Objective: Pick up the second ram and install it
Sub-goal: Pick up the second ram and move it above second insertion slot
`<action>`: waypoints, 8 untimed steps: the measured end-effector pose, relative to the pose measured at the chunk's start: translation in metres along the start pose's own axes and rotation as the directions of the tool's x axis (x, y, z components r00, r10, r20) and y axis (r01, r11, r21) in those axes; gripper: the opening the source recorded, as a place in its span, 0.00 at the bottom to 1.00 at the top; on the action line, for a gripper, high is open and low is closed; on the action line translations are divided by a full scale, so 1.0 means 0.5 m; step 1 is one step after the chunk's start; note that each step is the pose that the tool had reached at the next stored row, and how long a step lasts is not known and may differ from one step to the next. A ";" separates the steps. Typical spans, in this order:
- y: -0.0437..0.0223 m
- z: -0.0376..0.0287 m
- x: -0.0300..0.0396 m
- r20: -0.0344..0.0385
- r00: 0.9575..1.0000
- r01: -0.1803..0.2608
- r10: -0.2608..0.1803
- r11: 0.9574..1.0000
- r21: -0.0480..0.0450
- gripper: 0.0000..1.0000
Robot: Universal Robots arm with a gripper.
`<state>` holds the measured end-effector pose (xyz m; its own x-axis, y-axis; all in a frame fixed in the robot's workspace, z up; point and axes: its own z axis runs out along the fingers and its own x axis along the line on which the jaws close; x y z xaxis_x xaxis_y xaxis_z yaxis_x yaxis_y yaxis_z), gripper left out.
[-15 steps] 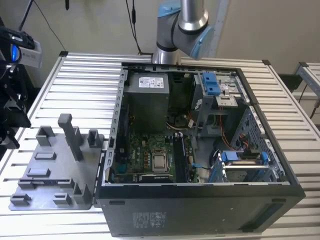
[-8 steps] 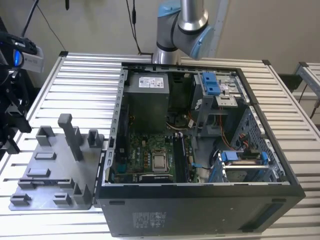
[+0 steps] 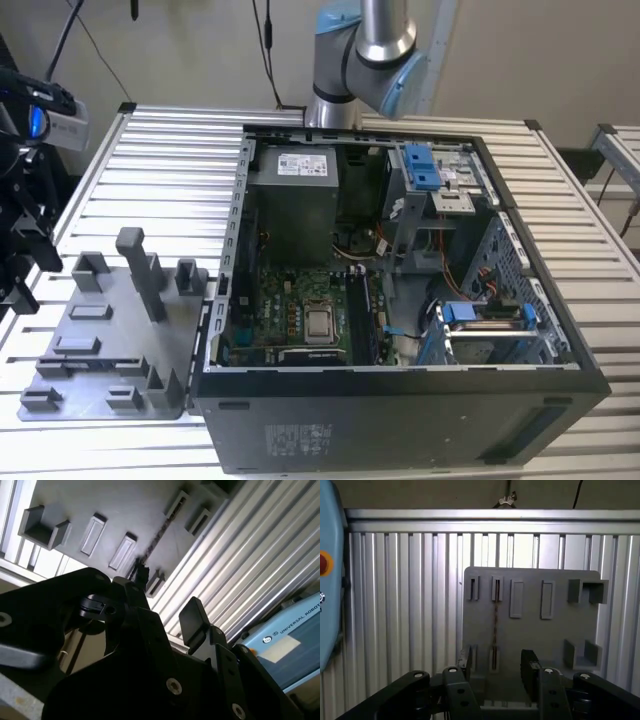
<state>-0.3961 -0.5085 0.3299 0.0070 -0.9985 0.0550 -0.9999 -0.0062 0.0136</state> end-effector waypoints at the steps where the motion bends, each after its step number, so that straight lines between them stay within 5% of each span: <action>1: 0.000 0.003 0.000 0.000 1.000 0.000 0.000 1.000 0.000 0.54; 8: 0.000 0.009 -0.001 -0.001 1.000 0.000 0.000 1.000 0.000 0.54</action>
<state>-0.3961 -0.5085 0.3252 0.0069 -0.9984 0.0557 -0.9999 -0.0061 0.0137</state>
